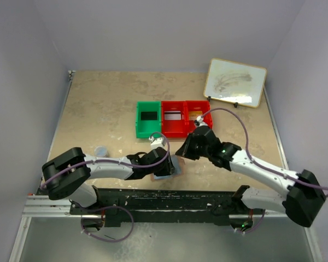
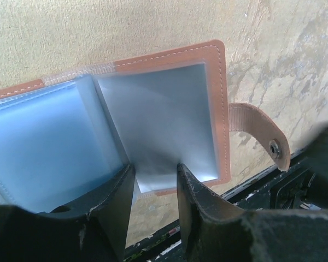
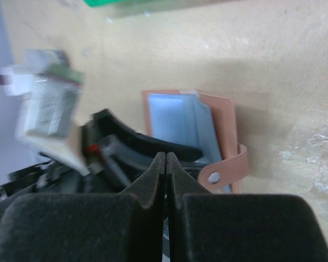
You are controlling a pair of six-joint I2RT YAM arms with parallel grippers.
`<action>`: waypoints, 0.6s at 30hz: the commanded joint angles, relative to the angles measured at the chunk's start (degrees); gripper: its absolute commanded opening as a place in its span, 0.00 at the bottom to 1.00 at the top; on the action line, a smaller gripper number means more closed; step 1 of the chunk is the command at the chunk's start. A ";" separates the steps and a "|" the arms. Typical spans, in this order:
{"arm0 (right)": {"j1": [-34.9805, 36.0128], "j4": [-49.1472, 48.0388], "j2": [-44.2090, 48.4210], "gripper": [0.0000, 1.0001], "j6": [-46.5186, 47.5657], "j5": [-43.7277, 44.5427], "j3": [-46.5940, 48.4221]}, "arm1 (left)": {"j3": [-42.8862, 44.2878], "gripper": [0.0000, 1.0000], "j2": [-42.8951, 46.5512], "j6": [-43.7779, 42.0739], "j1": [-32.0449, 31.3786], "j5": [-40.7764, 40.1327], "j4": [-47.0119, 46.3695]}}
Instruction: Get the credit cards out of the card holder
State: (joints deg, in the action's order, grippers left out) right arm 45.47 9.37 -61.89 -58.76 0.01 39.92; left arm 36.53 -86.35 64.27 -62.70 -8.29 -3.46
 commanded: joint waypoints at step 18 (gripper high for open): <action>0.14 -9.74 -18.79 0.01 5.20 -4.96 -4.58 | 1.55 0.49 17.49 -2.06 -1.33 -10.62 10.37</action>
State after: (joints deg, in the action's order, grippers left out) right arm 45.47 2.55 -81.80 -54.57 -5.56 37.28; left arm 36.53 -76.88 63.68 -63.92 -11.00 1.91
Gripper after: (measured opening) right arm 0.005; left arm 0.457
